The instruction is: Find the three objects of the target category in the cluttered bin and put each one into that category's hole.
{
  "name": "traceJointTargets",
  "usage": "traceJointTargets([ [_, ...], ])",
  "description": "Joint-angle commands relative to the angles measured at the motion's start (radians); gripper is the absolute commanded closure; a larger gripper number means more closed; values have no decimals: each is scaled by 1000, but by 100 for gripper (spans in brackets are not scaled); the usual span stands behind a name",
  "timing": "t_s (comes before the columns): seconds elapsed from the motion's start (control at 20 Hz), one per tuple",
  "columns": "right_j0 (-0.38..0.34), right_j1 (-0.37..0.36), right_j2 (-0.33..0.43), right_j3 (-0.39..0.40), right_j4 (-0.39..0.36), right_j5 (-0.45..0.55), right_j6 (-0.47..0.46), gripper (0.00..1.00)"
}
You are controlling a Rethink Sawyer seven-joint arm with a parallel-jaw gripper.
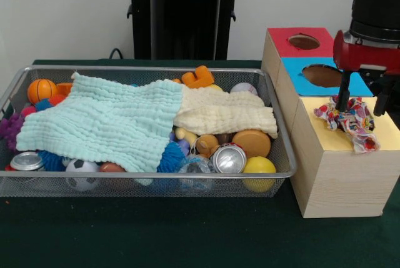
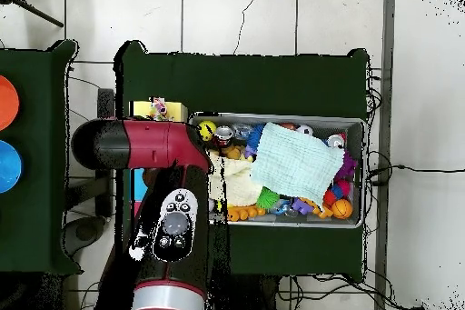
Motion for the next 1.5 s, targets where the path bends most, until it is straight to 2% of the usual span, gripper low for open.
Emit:
traceJointTargets([
  [0.05, -14, 1, 21, 83, 20, 21, 206, 0],
  [0.15, -2, -10, 2, 91, 21, 9, 230, 0],
  [0.35, 13, -31, -20, 107, 25, 48, 246, 0],
  [0.7, 11, -49, -41, 75, 26, 111, 227, 0],
  [0.9, 2, -53, -35, 65, 22, 114, 205, 0],
  [0.95, -4, -55, -25, 67, 25, 118, 195, 100],
  [1.4, 6, -51, -41, 67, 10, 94, 197, 100],
  [1.5, 12, -49, -54, 75, 24, 106, 235, 100],
])
